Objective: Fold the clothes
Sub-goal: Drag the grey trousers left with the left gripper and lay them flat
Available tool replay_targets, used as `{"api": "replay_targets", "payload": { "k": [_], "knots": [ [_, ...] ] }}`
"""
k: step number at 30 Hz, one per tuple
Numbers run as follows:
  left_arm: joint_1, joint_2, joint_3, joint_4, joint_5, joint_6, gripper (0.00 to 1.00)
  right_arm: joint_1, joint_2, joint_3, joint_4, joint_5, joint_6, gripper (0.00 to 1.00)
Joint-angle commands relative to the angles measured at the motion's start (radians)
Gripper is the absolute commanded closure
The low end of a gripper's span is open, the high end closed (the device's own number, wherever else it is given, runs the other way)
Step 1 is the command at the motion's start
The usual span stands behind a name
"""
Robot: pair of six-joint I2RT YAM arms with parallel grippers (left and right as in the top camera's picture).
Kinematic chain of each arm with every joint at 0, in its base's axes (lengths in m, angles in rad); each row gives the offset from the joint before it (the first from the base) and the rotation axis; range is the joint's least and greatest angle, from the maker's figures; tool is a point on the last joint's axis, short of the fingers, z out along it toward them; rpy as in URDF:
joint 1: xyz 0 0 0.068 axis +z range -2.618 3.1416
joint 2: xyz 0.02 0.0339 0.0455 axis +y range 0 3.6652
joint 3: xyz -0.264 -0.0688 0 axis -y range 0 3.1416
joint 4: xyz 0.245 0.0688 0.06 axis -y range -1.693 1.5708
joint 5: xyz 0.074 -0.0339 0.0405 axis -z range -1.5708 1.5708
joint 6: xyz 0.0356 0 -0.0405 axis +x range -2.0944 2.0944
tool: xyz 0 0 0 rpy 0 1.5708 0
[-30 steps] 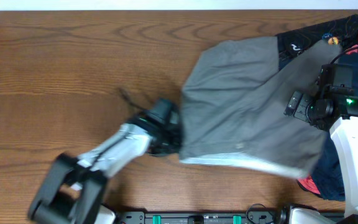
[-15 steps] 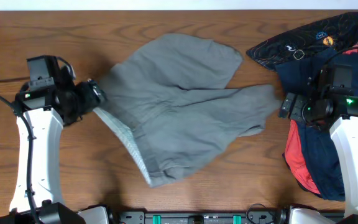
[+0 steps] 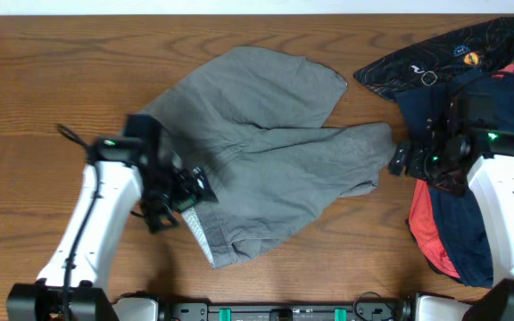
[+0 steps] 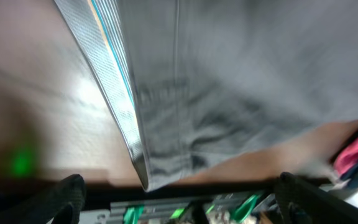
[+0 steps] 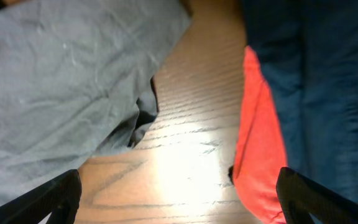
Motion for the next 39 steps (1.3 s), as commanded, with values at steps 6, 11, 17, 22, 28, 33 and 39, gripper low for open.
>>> {"api": "replay_targets", "payload": {
  "k": [6,11,17,22,28,33,39],
  "knots": [
    [-0.257,0.003,-0.29,0.227,0.19,-0.344,0.07,0.013,0.029,-0.014,0.021,-0.023,-0.014,0.01],
    [-0.371,0.003,-0.358,0.331,0.15,-0.509,0.07,0.013,0.029,-0.014,0.024,-0.021,-0.015,0.01],
    [-0.417,0.002,-0.36,0.335,-0.03,-0.645,0.36,0.011,0.03,-0.014,0.028,-0.018,-0.015,0.01],
    [-0.411,0.002,-0.36,0.323,-0.114,-0.64,0.88,0.012,0.03,-0.014,0.026,-0.018,-0.015,0.01],
    [-0.222,-0.031,-0.349,0.216,-0.229,-0.51,0.94,0.011,0.03,-0.014,0.024,0.016,-0.015,0.01],
    [0.059,-0.08,-0.306,0.186,-0.263,-0.344,0.94,0.011,0.03,-0.014,0.017,0.016,-0.014,0.01],
    [0.193,-0.096,-0.306,0.134,-0.181,-0.224,0.94,0.026,0.03,-0.031,-0.092,-0.135,-0.015,0.01]
  ]
}}
